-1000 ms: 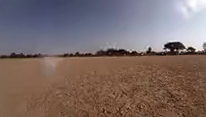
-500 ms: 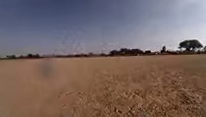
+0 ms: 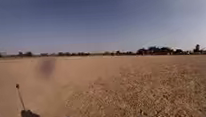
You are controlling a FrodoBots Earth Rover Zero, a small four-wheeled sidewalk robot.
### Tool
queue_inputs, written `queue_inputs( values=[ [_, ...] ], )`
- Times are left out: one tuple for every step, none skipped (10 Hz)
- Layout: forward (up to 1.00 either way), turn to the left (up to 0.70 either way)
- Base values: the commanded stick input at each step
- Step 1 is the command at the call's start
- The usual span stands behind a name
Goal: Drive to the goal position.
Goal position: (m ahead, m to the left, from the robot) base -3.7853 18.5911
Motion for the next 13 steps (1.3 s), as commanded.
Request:
queue_inputs(
  values=[
    [0.0, 0.45],
    [0.0, 0.45],
    [0.0, 0.45],
    [0.0, 0.45],
    [0.0, 0.45],
    [0.0, 0.45],
    [0.0, 0.45],
    [0.0, 0.45],
    [0.0, 0.45],
    [0.0, 0.45],
    [0.0, 0.45],
    [0.0, 0.45],
    [0.0, 0.45]
  ],
)
